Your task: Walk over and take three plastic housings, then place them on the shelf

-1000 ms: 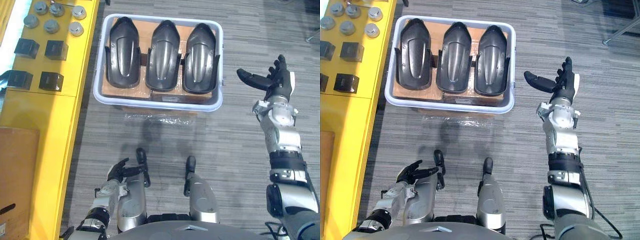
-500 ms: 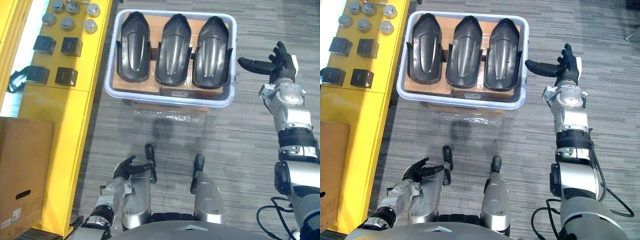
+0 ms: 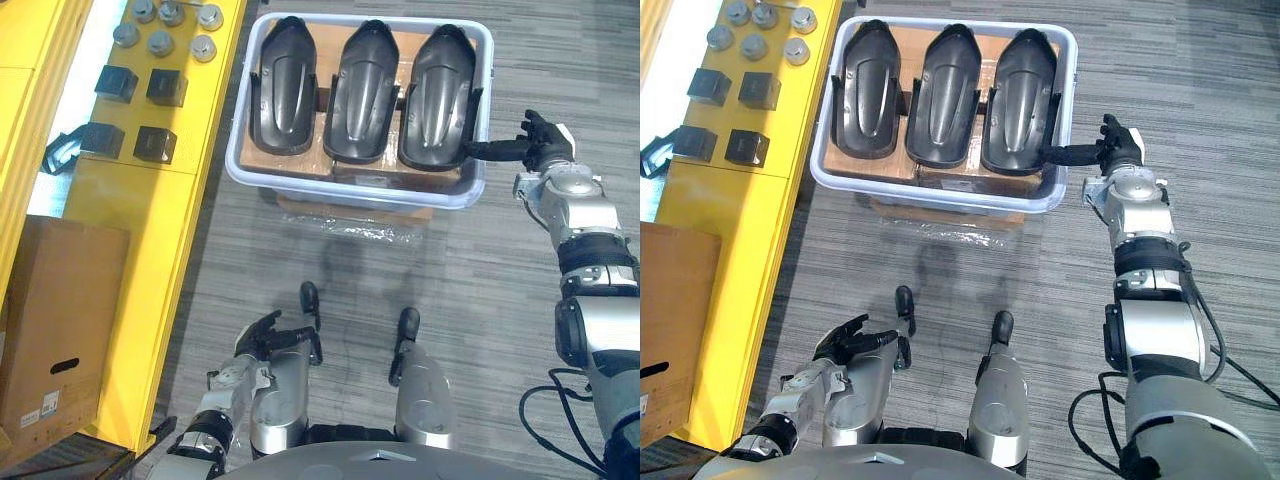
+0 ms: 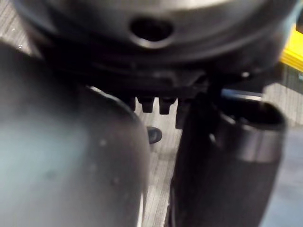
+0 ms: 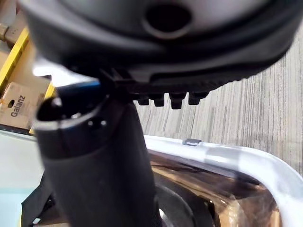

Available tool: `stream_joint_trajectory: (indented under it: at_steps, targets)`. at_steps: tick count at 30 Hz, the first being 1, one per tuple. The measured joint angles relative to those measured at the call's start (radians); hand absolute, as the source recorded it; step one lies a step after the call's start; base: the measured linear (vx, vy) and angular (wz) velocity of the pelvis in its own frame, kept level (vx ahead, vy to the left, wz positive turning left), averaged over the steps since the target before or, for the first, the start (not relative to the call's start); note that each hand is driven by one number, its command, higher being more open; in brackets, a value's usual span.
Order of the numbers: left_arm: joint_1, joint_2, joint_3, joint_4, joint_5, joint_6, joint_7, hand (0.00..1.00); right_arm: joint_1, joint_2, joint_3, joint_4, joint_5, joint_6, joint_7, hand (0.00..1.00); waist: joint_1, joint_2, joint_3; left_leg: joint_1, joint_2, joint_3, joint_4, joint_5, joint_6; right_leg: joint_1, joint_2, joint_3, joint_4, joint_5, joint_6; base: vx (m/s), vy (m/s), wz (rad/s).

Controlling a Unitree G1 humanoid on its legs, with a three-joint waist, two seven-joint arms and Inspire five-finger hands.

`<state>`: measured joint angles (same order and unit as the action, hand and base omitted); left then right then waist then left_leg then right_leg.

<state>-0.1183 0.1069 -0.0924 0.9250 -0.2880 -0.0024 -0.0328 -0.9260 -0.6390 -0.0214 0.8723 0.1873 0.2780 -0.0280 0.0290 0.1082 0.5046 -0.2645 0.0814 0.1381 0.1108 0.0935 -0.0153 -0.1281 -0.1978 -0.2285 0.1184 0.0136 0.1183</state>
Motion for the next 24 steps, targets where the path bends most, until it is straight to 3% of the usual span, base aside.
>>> stream_joint_trajectory:
  at_steps: [5, 10, 11, 24]
  targets:
    - [0.0, -0.003, -0.021, 0.0, -0.025, -0.001, -0.003, 1.0, -0.043, -0.036, 0.037, 0.041, -0.027, 0.009, 0.008, 1.0, 0.021, 0.019, -0.001, 0.014, -0.003, -0.003, -0.042, 0.028, 0.0, -0.004, -0.002, -0.009, 0.005, -0.001, -0.001, -0.01, -0.005, 0.03]
    - [0.0, -0.003, -0.029, 0.0, -0.045, 0.0, -0.004, 1.0, -0.078, -0.036, 0.075, 0.067, -0.064, 0.021, 0.019, 1.0, 0.029, 0.023, -0.001, 0.021, -0.003, -0.009, -0.072, 0.05, -0.002, -0.015, -0.001, -0.016, 0.021, -0.006, -0.005, 0.0, -0.006, 0.02]
    - [0.0, -0.003, -0.032, 0.002, -0.058, 0.001, -0.005, 1.0, -0.079, -0.036, 0.075, 0.071, -0.065, 0.024, 0.019, 0.0, 0.033, 0.024, -0.001, 0.028, -0.004, -0.009, -0.084, 0.055, -0.002, -0.015, -0.001, -0.016, 0.023, -0.007, -0.005, 0.0, 0.0, 0.0]
    - [0.002, -0.004, -0.05, 0.007, -0.104, 0.0, -0.015, 1.0, -0.108, -0.066, 0.093, 0.158, -0.197, 0.133, -0.028, 0.0, 0.048, 0.043, -0.001, 0.035, -0.008, -0.032, -0.118, 0.083, -0.006, -0.031, -0.01, -0.037, 0.075, -0.037, -0.007, 0.01, -0.022, 0.05]
